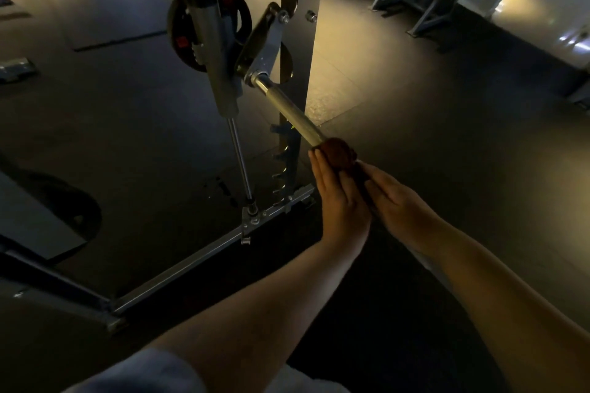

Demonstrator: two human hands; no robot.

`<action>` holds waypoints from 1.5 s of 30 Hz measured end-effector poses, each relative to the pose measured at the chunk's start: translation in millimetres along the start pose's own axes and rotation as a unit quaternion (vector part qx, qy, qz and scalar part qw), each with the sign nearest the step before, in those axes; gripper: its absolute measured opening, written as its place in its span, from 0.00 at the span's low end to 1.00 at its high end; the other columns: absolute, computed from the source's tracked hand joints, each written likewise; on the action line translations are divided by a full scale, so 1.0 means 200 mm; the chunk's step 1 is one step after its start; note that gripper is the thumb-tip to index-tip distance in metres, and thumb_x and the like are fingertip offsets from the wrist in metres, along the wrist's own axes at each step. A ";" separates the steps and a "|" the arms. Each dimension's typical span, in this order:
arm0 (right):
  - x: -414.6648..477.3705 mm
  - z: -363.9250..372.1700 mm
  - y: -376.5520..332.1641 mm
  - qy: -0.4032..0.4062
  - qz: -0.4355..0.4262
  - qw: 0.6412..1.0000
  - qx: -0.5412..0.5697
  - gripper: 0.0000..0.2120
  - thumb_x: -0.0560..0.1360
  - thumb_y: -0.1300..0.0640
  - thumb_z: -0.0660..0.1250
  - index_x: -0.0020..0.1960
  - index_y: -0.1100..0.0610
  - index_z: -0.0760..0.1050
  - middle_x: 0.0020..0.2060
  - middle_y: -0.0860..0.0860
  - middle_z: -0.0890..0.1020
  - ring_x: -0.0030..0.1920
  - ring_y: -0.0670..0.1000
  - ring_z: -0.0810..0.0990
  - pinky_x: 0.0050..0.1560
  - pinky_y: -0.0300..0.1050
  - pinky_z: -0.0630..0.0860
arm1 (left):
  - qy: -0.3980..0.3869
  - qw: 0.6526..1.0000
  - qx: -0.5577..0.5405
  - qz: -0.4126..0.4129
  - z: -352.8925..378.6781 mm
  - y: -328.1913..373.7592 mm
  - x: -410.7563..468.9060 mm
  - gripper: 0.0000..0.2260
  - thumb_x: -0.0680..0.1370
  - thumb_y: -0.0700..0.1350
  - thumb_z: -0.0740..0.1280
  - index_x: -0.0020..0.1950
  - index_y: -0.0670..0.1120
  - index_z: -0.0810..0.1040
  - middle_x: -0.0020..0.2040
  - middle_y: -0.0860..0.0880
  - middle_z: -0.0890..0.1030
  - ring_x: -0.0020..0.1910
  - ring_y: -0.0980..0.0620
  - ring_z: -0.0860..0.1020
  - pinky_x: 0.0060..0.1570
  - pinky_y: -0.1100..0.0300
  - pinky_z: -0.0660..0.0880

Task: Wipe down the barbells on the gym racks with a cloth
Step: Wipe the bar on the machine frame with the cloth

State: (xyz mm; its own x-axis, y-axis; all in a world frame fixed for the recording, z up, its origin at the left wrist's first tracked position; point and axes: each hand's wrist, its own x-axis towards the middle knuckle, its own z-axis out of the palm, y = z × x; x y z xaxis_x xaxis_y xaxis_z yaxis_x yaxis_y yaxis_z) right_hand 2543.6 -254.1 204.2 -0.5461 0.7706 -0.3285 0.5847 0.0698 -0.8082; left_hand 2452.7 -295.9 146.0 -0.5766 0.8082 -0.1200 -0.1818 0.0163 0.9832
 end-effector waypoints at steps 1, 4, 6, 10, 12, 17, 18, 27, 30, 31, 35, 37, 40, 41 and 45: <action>-0.01 0.00 0.00 0.000 -0.003 1.000 -0.010 0.21 0.87 0.51 0.52 0.78 0.35 0.61 0.70 0.33 0.66 0.70 0.38 0.63 0.72 0.46 0.62 | 0.005 1.000 -0.006 0.002 0.01 0.00 0.00 0.27 0.87 0.50 0.51 0.82 0.62 0.41 0.82 0.60 0.42 0.81 0.56 0.50 0.80 0.46 0.54; -0.02 0.01 -0.01 0.001 -0.013 0.999 -0.035 0.21 0.88 0.49 0.51 0.78 0.34 0.61 0.75 0.35 0.65 0.72 0.38 0.62 0.73 0.46 0.60 | -0.009 1.000 -0.013 0.015 0.03 -0.04 -0.09 0.27 0.87 0.50 0.52 0.81 0.65 0.41 0.82 0.61 0.43 0.81 0.57 0.51 0.80 0.46 0.56; -0.04 0.00 -0.01 -0.001 -0.014 1.000 -0.024 0.20 0.87 0.49 0.51 0.77 0.34 0.62 0.75 0.37 0.67 0.73 0.40 0.63 0.75 0.50 0.61 | -0.029 0.999 -0.035 0.019 0.05 -0.09 -0.16 0.27 0.85 0.54 0.53 0.78 0.72 0.42 0.82 0.61 0.48 0.81 0.51 0.57 0.76 0.40 0.62; -0.06 -0.01 0.02 -0.007 -0.024 1.000 -0.018 0.20 0.88 0.51 0.51 0.76 0.34 0.62 0.68 0.34 0.68 0.69 0.38 0.65 0.70 0.42 0.64 | -0.003 1.000 -0.023 0.016 0.05 -0.06 -0.10 0.27 0.86 0.52 0.52 0.80 0.68 0.42 0.83 0.58 0.47 0.81 0.47 0.56 0.77 0.40 0.60; -0.06 -0.01 0.04 -0.016 -0.039 0.998 -0.041 0.20 0.88 0.52 0.52 0.76 0.34 0.62 0.67 0.34 0.69 0.68 0.37 0.67 0.61 0.32 0.64 | 0.024 0.999 -0.030 0.012 0.02 0.03 0.02 0.27 0.87 0.46 0.51 0.82 0.61 0.44 0.83 0.58 0.42 0.82 0.51 0.50 0.79 0.47 0.53; -0.04 -0.02 0.07 -0.003 -0.073 0.993 -0.088 0.21 0.87 0.49 0.52 0.79 0.40 0.61 0.77 0.42 0.67 0.75 0.44 0.67 0.75 0.47 0.65 | 0.047 0.997 -0.057 0.014 -0.01 0.05 0.18 0.26 0.87 0.47 0.51 0.82 0.60 0.45 0.83 0.53 0.45 0.81 0.47 0.52 0.78 0.47 0.52; -0.04 -0.02 0.07 -0.002 -0.072 0.993 -0.095 0.21 0.87 0.50 0.52 0.80 0.41 0.60 0.78 0.43 0.65 0.77 0.46 0.65 0.76 0.48 0.63 | 0.049 0.996 -0.070 0.009 0.01 0.03 0.16 0.25 0.87 0.49 0.52 0.82 0.63 0.47 0.83 0.50 0.50 0.80 0.45 0.57 0.78 0.43 0.57; 0.03 -0.03 0.04 -0.044 -0.084 0.987 -0.131 0.25 0.88 0.53 0.50 0.83 0.41 0.50 0.82 0.42 0.53 0.79 0.45 0.56 0.77 0.47 0.56 | 0.079 0.991 -0.106 -0.023 0.03 0.05 0.18 0.24 0.87 0.48 0.53 0.82 0.59 0.50 0.79 0.45 0.60 0.74 0.45 0.66 0.74 0.44 0.63; 0.09 -0.02 0.05 -0.036 -0.094 0.982 -0.157 0.25 0.87 0.51 0.50 0.83 0.41 0.50 0.82 0.42 0.52 0.81 0.47 0.53 0.81 0.55 0.55 | 0.090 0.991 -0.101 -0.019 0.02 0.10 0.22 0.26 0.87 0.46 0.53 0.83 0.58 0.47 0.79 0.53 0.56 0.70 0.56 0.67 0.67 0.61 0.62; 0.09 -0.01 0.05 -0.031 -0.098 0.981 -0.166 0.26 0.87 0.50 0.50 0.83 0.41 0.50 0.82 0.42 0.53 0.81 0.48 0.53 0.81 0.58 0.57 | 0.090 0.992 -0.090 -0.012 0.02 0.09 0.20 0.26 0.87 0.46 0.53 0.83 0.58 0.47 0.77 0.54 0.57 0.65 0.61 0.68 0.64 0.63 0.64; 0.09 0.01 0.06 -0.007 -0.120 0.970 -0.211 0.27 0.86 0.49 0.51 0.83 0.43 0.49 0.82 0.44 0.54 0.81 0.49 0.54 0.80 0.58 0.59 | 0.087 0.991 -0.105 -0.003 0.05 0.00 0.12 0.27 0.87 0.47 0.56 0.82 0.61 0.49 0.77 0.48 0.62 0.70 0.49 0.70 0.72 0.43 0.67; 0.09 0.01 0.05 -0.008 -0.118 0.970 -0.214 0.27 0.86 0.50 0.51 0.83 0.44 0.48 0.83 0.44 0.53 0.81 0.48 0.53 0.80 0.57 0.58 | 0.090 0.990 -0.106 -0.008 0.05 0.00 0.16 0.27 0.86 0.47 0.56 0.82 0.60 0.49 0.77 0.47 0.62 0.70 0.48 0.70 0.71 0.43 0.68; 0.09 0.00 0.05 -0.007 -0.117 0.968 -0.220 0.26 0.87 0.51 0.50 0.83 0.44 0.49 0.82 0.44 0.54 0.81 0.48 0.54 0.80 0.57 0.58 | 0.112 0.987 -0.111 -0.019 0.01 0.05 0.28 0.26 0.86 0.49 0.56 0.82 0.60 0.51 0.78 0.47 0.62 0.69 0.47 0.70 0.69 0.44 0.70; 0.09 0.00 0.05 -0.004 -0.118 0.968 -0.220 0.26 0.87 0.51 0.50 0.83 0.44 0.50 0.82 0.44 0.54 0.81 0.48 0.55 0.80 0.55 0.58 | 0.113 0.987 -0.109 -0.020 -0.01 0.06 0.33 0.26 0.85 0.50 0.56 0.81 0.62 0.52 0.78 0.47 0.62 0.70 0.46 0.70 0.70 0.42 0.69; 0.10 0.01 0.06 0.003 -0.125 0.967 -0.223 0.25 0.87 0.50 0.50 0.83 0.45 0.51 0.82 0.44 0.55 0.81 0.47 0.54 0.81 0.53 0.56 | 0.109 0.987 -0.114 -0.035 -0.03 0.09 0.36 0.26 0.86 0.47 0.56 0.82 0.61 0.50 0.77 0.49 0.62 0.68 0.51 0.67 0.70 0.45 0.65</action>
State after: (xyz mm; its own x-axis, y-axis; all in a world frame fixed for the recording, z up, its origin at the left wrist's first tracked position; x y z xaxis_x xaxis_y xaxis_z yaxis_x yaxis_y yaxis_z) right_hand 2539.6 -239.3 187.4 -0.7012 0.6977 -0.1465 0.6363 0.5198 -0.5700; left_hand 2403.3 -241.9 154.5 -0.7101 0.6630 -0.2370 -0.3864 -0.0856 0.9183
